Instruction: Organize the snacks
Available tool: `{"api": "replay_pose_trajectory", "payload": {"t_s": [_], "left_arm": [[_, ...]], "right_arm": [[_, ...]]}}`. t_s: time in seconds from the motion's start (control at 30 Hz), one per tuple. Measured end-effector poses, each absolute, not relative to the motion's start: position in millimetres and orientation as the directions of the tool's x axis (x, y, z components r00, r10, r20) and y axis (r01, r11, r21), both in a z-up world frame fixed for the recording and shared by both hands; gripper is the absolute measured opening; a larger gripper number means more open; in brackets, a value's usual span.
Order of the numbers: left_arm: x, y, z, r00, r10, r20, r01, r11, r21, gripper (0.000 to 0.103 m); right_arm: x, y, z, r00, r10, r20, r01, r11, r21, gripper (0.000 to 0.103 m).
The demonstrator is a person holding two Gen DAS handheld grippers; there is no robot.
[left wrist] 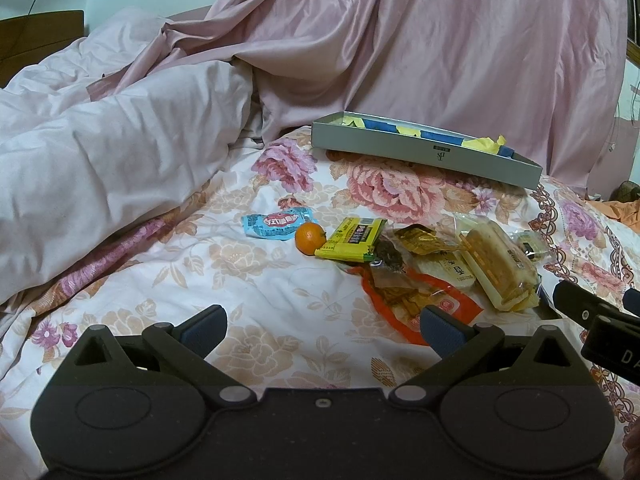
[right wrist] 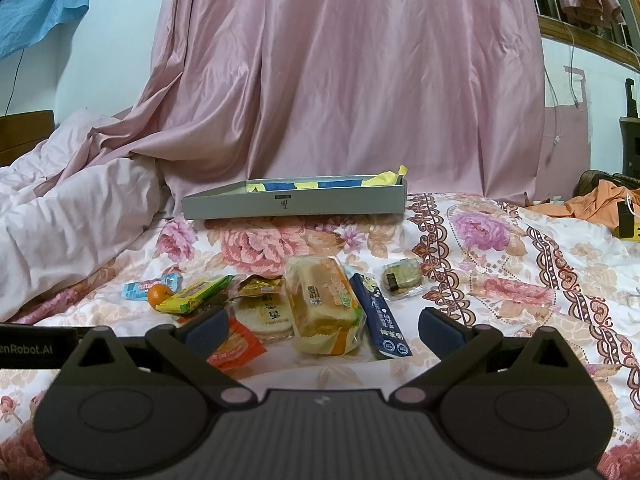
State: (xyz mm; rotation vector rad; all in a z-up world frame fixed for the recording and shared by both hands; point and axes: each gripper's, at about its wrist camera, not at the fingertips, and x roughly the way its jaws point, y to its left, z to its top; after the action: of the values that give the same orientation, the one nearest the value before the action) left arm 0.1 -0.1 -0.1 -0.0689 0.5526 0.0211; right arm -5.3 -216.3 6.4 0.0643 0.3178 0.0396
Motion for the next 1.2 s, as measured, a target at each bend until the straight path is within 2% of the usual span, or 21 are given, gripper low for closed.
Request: {"api": "replay_pose_trajectory", "payload": {"t_s": [0.73, 0.97, 1.2], "left_arm": [[0.1, -0.2, 0.0, 0.849, 0.002, -0.528, -0.039, 0.998, -0.059, 0.102], [0.8, -2.9, -7.3, 0.844, 0.004, -0.537, -0.042, 0.997, -0.058, 0.102], [18.7, 3.6, -8.6, 0.815, -0.013, -0.579, -0.045, 0.995, -0.084, 0.102]], "right_arm": [[-5.6, -213.8, 0.0, 0.945, 0.051, -0.323, -0.029, 0.997, 0.072, 0.103], [-4.1, -215.2, -0.2, 0.932, 0.056, -0.359, -0.026, 0.996, 0.089, 0.103], [15.0, -227.6, 4.0, 0.897, 0.123, -0.425, -0.066, 0.987, 0.146, 0.103]]}}
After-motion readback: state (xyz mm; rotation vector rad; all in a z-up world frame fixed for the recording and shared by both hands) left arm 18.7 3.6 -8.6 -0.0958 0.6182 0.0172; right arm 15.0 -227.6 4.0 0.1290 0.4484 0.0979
